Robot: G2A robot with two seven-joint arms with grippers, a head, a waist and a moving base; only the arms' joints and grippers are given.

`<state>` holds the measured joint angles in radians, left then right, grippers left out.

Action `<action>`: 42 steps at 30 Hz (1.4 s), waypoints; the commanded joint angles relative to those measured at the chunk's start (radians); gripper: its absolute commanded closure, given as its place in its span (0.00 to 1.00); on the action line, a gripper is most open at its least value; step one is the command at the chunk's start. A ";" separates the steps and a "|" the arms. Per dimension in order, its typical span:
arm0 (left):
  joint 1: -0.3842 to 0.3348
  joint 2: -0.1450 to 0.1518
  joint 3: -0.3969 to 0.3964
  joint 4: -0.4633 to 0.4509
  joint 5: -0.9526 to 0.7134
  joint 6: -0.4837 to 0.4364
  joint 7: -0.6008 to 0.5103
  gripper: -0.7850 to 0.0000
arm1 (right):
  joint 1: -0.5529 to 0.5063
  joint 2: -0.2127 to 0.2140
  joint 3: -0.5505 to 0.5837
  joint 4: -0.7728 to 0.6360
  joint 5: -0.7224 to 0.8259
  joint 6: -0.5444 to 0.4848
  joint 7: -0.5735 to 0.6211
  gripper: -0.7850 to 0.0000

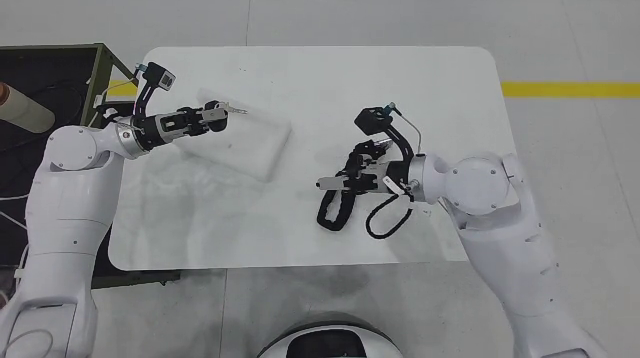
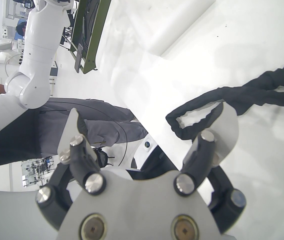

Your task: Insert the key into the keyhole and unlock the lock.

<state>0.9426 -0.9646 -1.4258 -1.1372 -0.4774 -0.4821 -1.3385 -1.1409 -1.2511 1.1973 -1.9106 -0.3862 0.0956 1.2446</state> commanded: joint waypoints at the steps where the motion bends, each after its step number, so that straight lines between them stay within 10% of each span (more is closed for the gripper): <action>1: 0.000 0.000 0.000 0.000 0.000 0.000 0.000 1.00 | 0.000 0.000 0.000 0.000 0.000 0.000 0.000 0.00; 9: 0.000 0.000 0.000 0.000 0.000 0.000 0.000 1.00 | -0.072 -0.002 0.009 -0.028 0.012 0.075 -0.067 0.00; 24: 0.000 0.000 0.000 0.000 0.000 0.000 0.000 1.00 | 0.301 -0.079 -0.184 0.291 -0.104 0.537 -0.062 0.00; 36: 0.000 0.000 0.000 0.000 0.000 0.000 0.000 1.00 | 0.391 -0.119 -0.295 0.513 -0.220 0.578 -0.098 0.00; 39: 0.000 0.000 0.000 0.000 0.000 0.000 0.000 1.00 | 0.400 -0.128 -0.307 0.530 -0.224 0.583 -0.103 0.27; 42: 0.000 0.000 0.000 0.000 0.000 0.000 0.000 1.00 | 0.400 -0.135 -0.314 0.537 -0.241 0.584 -0.104 0.21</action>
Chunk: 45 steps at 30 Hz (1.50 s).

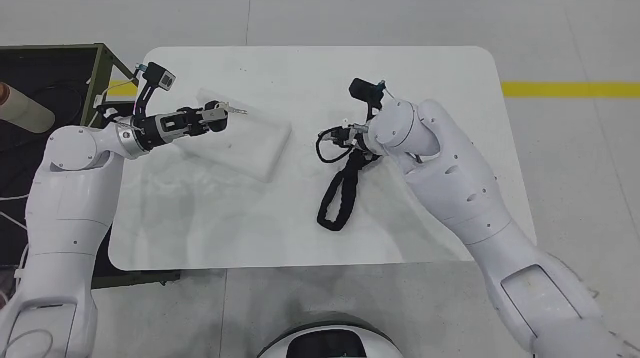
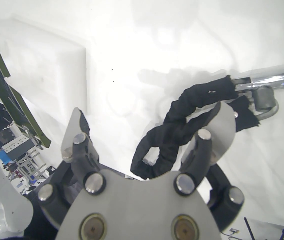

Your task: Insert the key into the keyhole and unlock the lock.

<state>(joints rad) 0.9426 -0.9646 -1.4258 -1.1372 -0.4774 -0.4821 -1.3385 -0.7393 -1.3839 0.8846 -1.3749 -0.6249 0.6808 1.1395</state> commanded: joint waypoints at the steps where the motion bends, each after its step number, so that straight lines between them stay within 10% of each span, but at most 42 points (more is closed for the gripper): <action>1: 0.000 0.000 0.000 0.000 0.000 0.000 0.000 1.00 | -0.002 -0.004 -0.003 0.007 -0.006 -0.003 0.003 0.21; 15: 0.000 0.000 0.000 0.000 0.000 0.000 0.000 1.00 | 0.021 -0.030 -0.031 0.119 -0.044 0.047 -0.047 0.10; 24: 0.000 0.000 0.000 0.000 0.000 0.000 0.000 1.00 | -0.024 -0.021 -0.007 0.046 -0.061 0.074 -0.074 0.30; 35: 0.000 0.000 0.000 0.000 0.000 0.000 0.000 1.00 | -0.054 0.000 -0.018 0.040 -0.086 0.117 -0.116 0.21; 39: 0.000 0.000 0.000 0.000 0.000 0.000 0.000 1.00 | -0.029 -0.003 -0.053 0.070 -0.070 0.124 -0.123 0.56; 41: 0.000 0.000 0.000 0.000 0.000 0.000 0.000 1.00 | -0.017 -0.004 -0.070 0.089 -0.067 0.141 -0.140 0.94; 45: 0.000 0.000 0.000 0.000 0.000 0.000 0.000 1.00 | 0.009 -0.005 -0.100 0.109 -0.039 0.152 -0.151 1.00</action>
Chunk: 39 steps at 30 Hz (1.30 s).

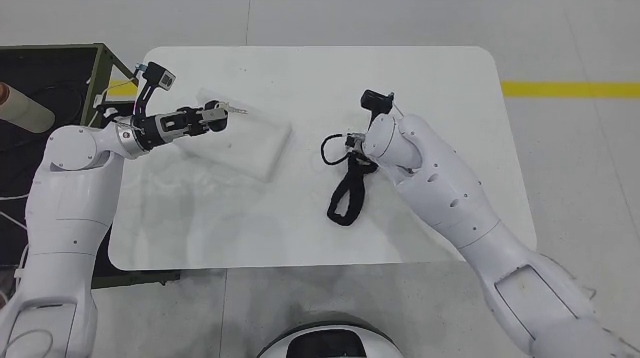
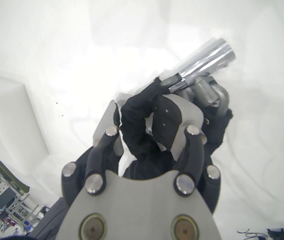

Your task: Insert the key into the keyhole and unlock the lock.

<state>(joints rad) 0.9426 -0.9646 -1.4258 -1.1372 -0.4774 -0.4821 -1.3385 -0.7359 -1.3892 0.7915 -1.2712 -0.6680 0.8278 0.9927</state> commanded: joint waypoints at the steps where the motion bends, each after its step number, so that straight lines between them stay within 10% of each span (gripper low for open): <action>1: 0.000 0.000 0.000 0.000 0.000 0.000 0.000 1.00 | 0.010 0.001 -0.014 0.006 0.013 0.008 -0.007 1.00; 8: 0.000 0.000 0.000 0.000 0.000 0.000 0.000 1.00 | 0.023 0.022 -0.027 -0.095 0.072 -0.026 0.026 1.00; 19: 0.000 0.000 0.000 0.000 0.000 0.000 0.000 1.00 | -0.126 0.138 0.120 -0.341 -0.069 -0.404 0.404 1.00; 26: 0.000 0.000 0.000 0.000 0.000 0.000 0.000 1.00 | -0.154 0.127 0.124 -0.299 -0.169 -0.446 0.446 1.00; 32: 0.000 0.000 0.000 0.000 0.000 0.000 0.000 1.00 | -0.160 0.099 0.144 -0.275 -0.211 -0.450 0.451 0.57; 39: 0.000 0.000 0.000 0.000 0.000 0.000 0.000 1.00 | -0.188 0.065 0.198 -0.286 -0.321 -0.423 0.423 0.56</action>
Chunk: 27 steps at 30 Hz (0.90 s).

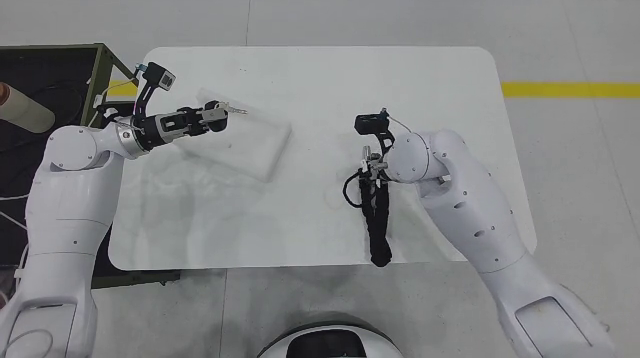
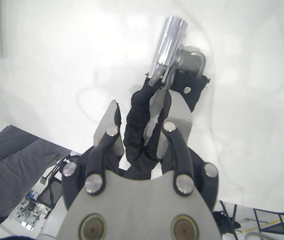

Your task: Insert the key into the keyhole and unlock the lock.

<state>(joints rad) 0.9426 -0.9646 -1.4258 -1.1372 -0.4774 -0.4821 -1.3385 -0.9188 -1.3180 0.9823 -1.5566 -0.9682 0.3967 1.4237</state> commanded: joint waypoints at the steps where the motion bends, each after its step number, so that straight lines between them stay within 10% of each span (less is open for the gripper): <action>1: 0.000 0.000 0.000 0.000 0.000 0.000 0.000 1.00 | -0.010 -0.013 0.012 -0.004 -0.031 0.009 -0.008 0.56; 12: 0.000 0.000 0.000 0.000 0.000 0.000 0.000 1.00 | -0.015 -0.111 0.078 0.064 -0.173 -0.022 0.022 0.60; 16: 0.000 0.000 0.000 0.000 0.000 0.000 0.000 1.00 | -0.023 -0.152 0.116 0.087 -0.227 -0.039 0.039 1.00; 27: 0.000 0.000 0.000 0.000 0.000 0.000 0.000 1.00 | -0.127 -0.237 0.297 -0.130 -0.147 -0.112 0.112 1.00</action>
<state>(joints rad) 0.9426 -0.9646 -1.4258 -1.1372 -0.4774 -0.4821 -1.3385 -1.0347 -1.5521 1.2645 -1.6542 -1.1445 0.2861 1.5334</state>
